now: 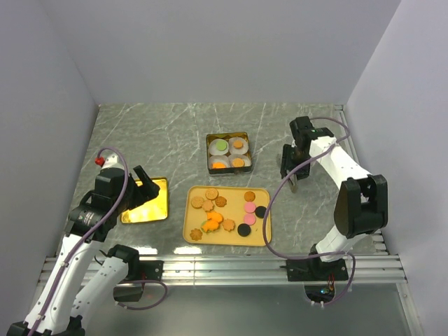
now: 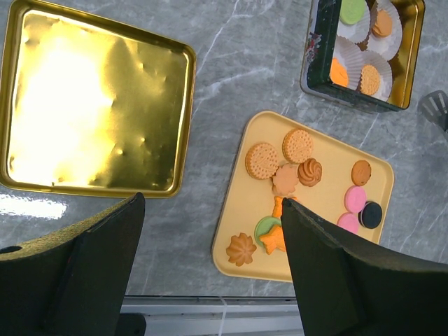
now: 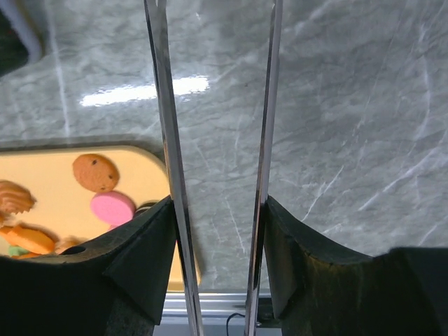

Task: Pack the cookies

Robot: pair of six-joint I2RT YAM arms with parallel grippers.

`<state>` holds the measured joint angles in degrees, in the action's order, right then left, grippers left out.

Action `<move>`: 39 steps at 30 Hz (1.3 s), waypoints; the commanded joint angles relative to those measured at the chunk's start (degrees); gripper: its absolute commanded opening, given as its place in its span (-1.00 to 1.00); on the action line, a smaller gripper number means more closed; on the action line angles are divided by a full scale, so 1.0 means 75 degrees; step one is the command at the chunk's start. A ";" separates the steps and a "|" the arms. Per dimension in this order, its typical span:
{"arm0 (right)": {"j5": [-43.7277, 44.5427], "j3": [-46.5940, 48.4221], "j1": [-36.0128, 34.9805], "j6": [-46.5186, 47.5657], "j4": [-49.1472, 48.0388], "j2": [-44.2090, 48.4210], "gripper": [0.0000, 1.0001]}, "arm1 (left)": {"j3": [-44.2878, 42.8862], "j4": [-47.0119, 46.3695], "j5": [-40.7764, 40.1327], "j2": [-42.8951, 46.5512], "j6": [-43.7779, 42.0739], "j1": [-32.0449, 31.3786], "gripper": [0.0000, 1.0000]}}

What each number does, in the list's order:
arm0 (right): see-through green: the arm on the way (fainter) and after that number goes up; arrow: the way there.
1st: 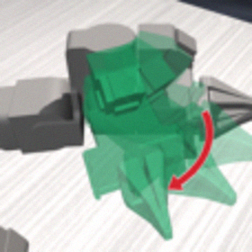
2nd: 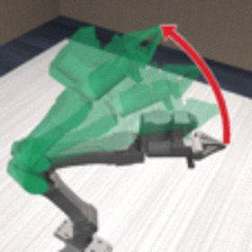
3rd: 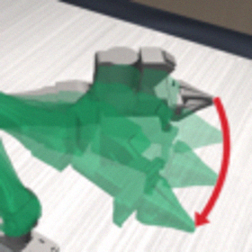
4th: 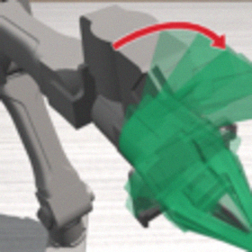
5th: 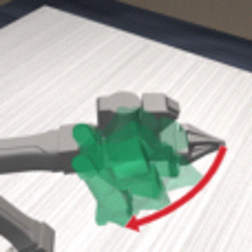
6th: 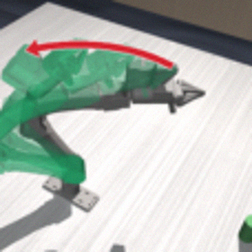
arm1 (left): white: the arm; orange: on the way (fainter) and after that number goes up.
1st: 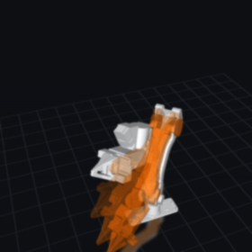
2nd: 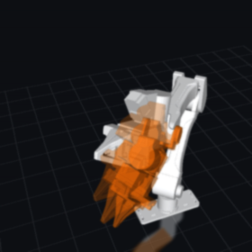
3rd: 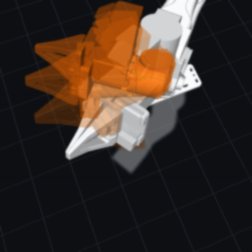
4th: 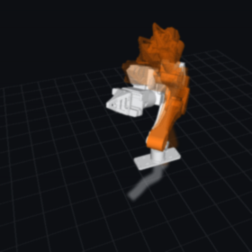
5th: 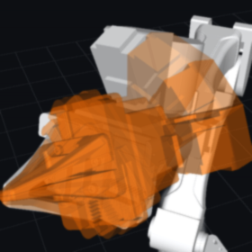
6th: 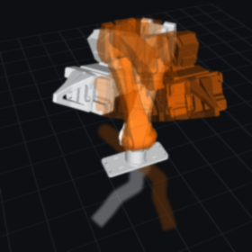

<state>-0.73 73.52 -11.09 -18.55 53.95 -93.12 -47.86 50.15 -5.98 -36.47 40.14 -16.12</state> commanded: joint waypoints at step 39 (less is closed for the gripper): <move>0.0543 -0.0417 0.0213 -0.0246 0.0000 0.0050 0.96 | -0.0065 -0.0066 -0.0316 0.0093 0.0191 -0.0019 0.70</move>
<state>0.49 65.54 -9.69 -19.05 50.81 -99.24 -47.86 50.46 -7.62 -35.44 41.36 -16.12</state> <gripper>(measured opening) 0.979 0.849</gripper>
